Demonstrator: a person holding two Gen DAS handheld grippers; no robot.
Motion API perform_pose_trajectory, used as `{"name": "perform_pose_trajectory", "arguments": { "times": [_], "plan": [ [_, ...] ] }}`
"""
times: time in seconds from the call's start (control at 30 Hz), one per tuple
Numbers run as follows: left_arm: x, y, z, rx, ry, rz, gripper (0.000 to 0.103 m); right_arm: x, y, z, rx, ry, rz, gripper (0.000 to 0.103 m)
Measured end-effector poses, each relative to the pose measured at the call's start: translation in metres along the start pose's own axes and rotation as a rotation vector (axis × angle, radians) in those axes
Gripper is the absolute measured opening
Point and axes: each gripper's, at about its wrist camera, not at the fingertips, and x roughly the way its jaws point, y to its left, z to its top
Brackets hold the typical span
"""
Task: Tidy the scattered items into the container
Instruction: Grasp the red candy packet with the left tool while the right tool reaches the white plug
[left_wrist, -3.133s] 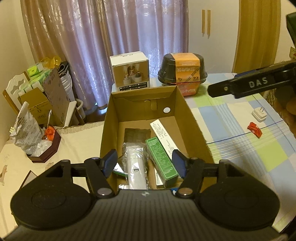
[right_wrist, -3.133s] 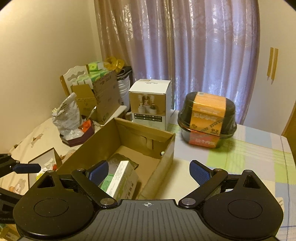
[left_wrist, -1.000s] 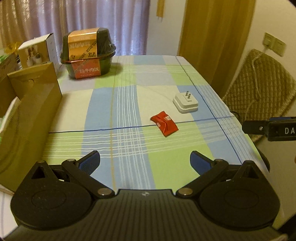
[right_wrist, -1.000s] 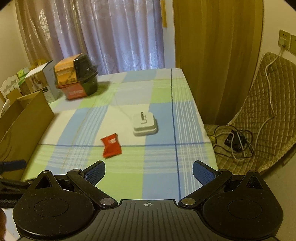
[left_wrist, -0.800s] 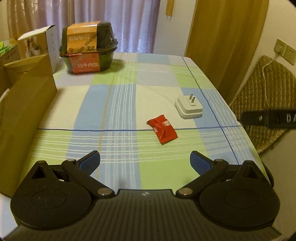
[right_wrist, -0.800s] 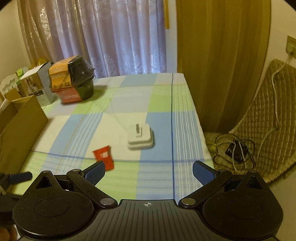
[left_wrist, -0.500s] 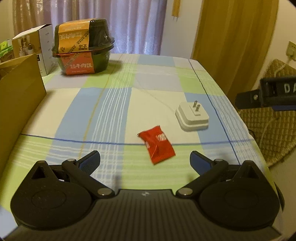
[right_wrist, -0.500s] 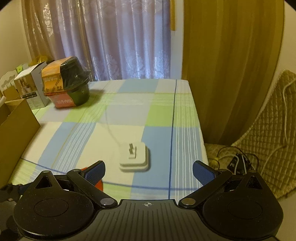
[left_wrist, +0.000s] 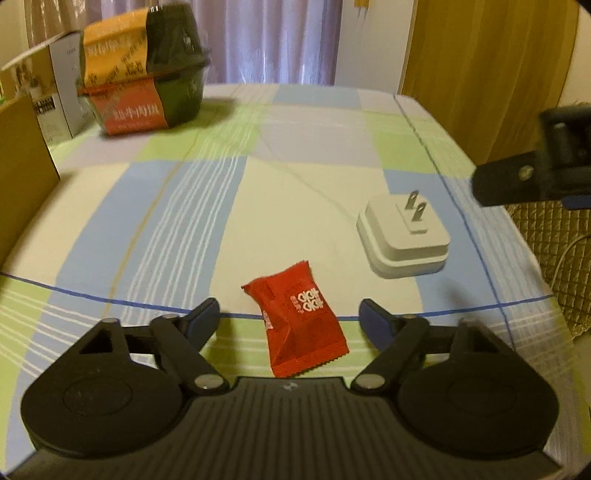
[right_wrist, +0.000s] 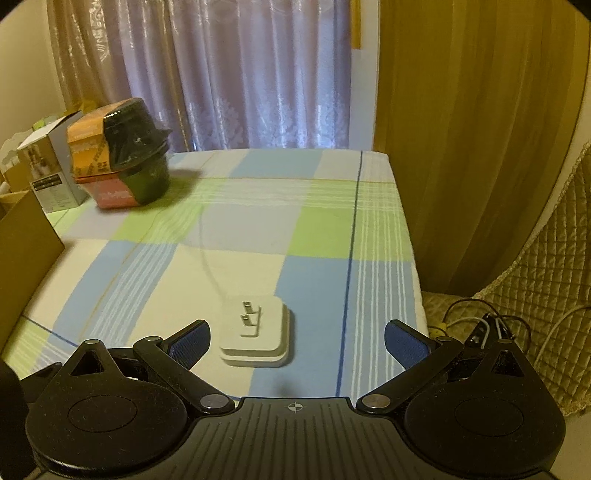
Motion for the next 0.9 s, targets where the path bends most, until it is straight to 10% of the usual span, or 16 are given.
{"name": "perform_pose_trajectory", "arguments": {
  "times": [0.27, 0.73, 0.9],
  "plan": [
    [-0.010, 0.016, 0.002, 0.080, -0.008, -0.006, 0.026, 0.017, 0.001, -0.003, -0.012, 0.013, 0.011, 0.103],
    [-0.055, 0.093, -0.037, 0.081, -0.015, 0.000, 0.024, 0.082, 0.036, -0.009, -0.011, 0.062, 0.023, 0.103],
    [-0.059, 0.107, -0.038, 0.079, -0.008, -0.017, 0.024, 0.097, 0.039, -0.012, -0.023, 0.097, -0.006, 0.074]
  ]
}}
